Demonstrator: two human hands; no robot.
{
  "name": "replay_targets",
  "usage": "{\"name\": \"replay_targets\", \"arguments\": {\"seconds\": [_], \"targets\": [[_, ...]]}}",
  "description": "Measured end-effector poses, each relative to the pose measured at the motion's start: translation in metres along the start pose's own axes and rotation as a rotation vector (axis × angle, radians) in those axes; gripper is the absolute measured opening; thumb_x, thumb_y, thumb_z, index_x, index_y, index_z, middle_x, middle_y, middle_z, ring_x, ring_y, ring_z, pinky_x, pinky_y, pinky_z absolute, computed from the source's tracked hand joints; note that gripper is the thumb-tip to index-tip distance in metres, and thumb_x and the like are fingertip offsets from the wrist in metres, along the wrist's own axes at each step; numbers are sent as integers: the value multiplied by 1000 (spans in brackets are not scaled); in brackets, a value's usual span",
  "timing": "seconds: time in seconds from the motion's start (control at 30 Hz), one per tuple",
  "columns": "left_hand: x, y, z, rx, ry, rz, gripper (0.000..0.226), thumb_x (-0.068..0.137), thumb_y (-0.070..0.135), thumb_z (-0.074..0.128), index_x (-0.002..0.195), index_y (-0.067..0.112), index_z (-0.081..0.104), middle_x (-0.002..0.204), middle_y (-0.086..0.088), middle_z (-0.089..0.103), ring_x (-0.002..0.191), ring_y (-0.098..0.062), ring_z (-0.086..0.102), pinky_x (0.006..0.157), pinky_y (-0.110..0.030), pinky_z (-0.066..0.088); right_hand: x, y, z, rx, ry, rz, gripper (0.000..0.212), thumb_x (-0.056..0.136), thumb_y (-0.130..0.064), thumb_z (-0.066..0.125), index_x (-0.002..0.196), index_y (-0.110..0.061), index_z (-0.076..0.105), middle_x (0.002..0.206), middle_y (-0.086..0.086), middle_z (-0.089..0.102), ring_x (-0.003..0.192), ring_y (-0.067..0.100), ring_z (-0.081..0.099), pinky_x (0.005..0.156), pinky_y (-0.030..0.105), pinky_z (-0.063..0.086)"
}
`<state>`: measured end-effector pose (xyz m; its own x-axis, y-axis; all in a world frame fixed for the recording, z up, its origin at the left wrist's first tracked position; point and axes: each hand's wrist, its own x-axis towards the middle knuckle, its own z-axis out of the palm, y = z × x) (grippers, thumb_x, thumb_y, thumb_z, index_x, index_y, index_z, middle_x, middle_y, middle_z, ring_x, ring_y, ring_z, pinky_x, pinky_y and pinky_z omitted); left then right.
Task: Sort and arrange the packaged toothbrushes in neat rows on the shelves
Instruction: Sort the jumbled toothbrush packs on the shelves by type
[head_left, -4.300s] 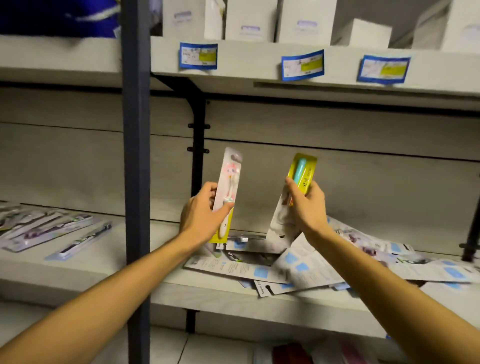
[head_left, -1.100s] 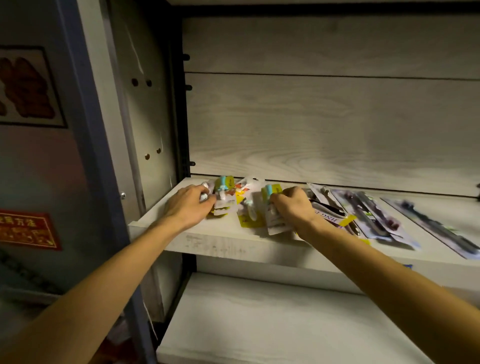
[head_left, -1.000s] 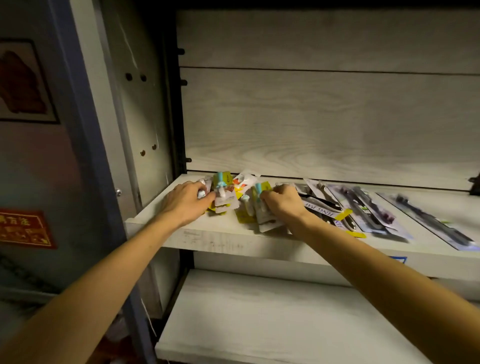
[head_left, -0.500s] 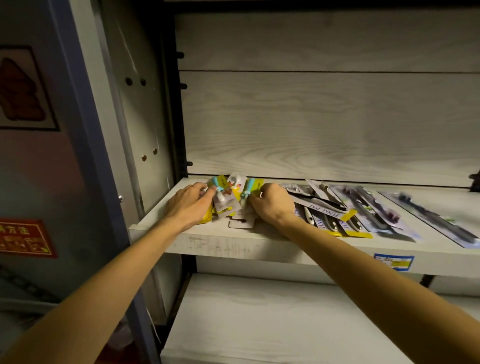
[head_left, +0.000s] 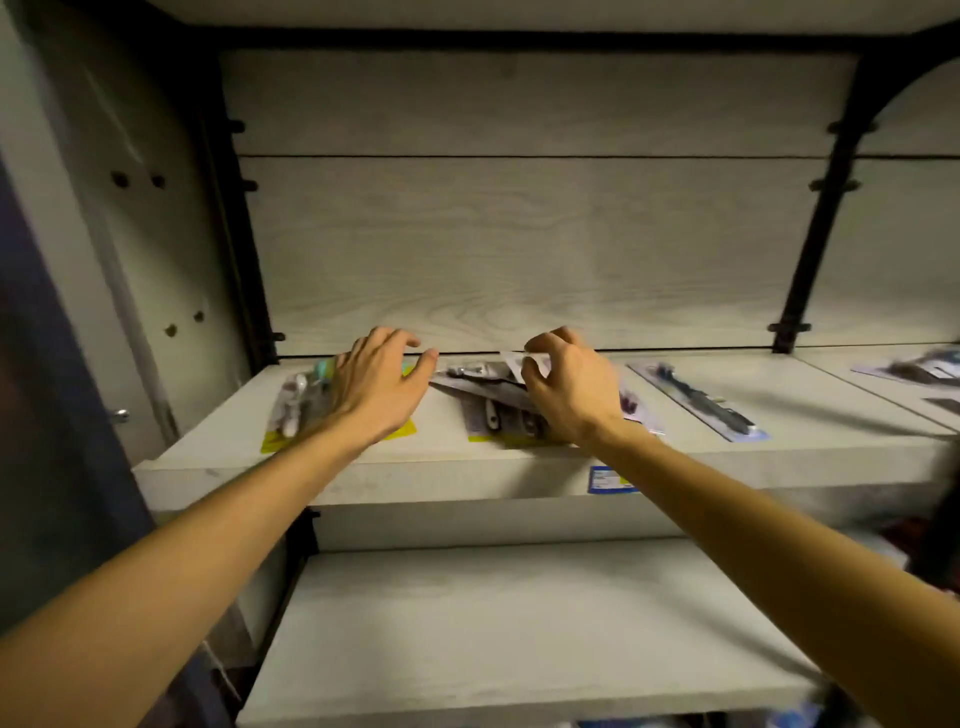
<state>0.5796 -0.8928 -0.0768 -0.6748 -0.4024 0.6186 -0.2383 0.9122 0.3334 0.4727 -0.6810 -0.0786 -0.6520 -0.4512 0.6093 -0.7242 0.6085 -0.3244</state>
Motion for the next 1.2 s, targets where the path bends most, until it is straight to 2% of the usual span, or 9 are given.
{"name": "replay_targets", "arguments": {"seconds": [0.07,0.17,0.3,0.43,0.6,0.7,0.87,1.07,1.2], "targets": [[-8,37,9,1,-37,52,38,98,49,49,121,23,64,132,-1,58,122,-27,53,100,-38,40,-14,33,-26,-77,13,-45,35,98,-38,53,126,-19,63,130,3,59,111,25,56,86,39,49],[-24,98,25,27,-58,169,35,99,47,48,120,23,63,128,-1,60,119,-27,54,96,-37,38,-39,87,-71,-229,31,-87,42,98,-39,54,133,-16,59,137,6,56,129,29,44,100,42,39],[-55,199,47,58,-61,318,39,98,47,49,126,22,59,129,0,59,119,-26,53,98,-37,37,-83,162,-142,-391,61,-133,47,99,-42,51,136,-14,55,138,8,57,136,31,42,107,42,35],[-90,303,71,31,-72,403,40,98,46,49,129,23,56,131,3,56,121,-23,51,97,-36,35,-130,237,-216,-495,28,-156,54,100,-45,48,146,-15,46,151,8,45,147,31,29,120,47,25],[-130,417,101,3,-104,566,44,97,44,49,133,18,54,134,-1,55,124,-22,50,105,-38,37,-191,325,-293,-548,16,-118,52,98,-40,53,143,-15,48,149,10,46,144,33,32,118,49,28],[-146,475,116,39,-103,729,45,96,43,51,132,17,55,134,-3,56,123,-22,52,106,-37,38,-213,374,-330,-615,-30,-49,54,98,-42,52,144,-15,46,149,10,45,143,31,33,118,46,28],[-143,575,146,82,-211,971,43,95,44,51,131,22,55,131,2,55,116,-17,54,96,-34,44,-225,450,-376,-614,-7,94,54,94,-38,58,141,-13,48,140,10,53,135,32,41,109,43,35],[-100,658,201,99,-303,870,45,93,48,48,130,22,55,130,0,57,115,-23,57,91,-40,49,-217,531,-398,-619,-11,197,59,98,-39,54,148,-13,40,145,9,50,135,28,40,111,40,36],[-59,692,250,75,-348,766,47,92,49,49,131,24,54,132,1,55,120,-23,53,93,-40,47,-196,591,-411,-695,-115,165,58,97,-37,53,149,-16,38,146,7,48,136,26,40,112,40,36]]}}
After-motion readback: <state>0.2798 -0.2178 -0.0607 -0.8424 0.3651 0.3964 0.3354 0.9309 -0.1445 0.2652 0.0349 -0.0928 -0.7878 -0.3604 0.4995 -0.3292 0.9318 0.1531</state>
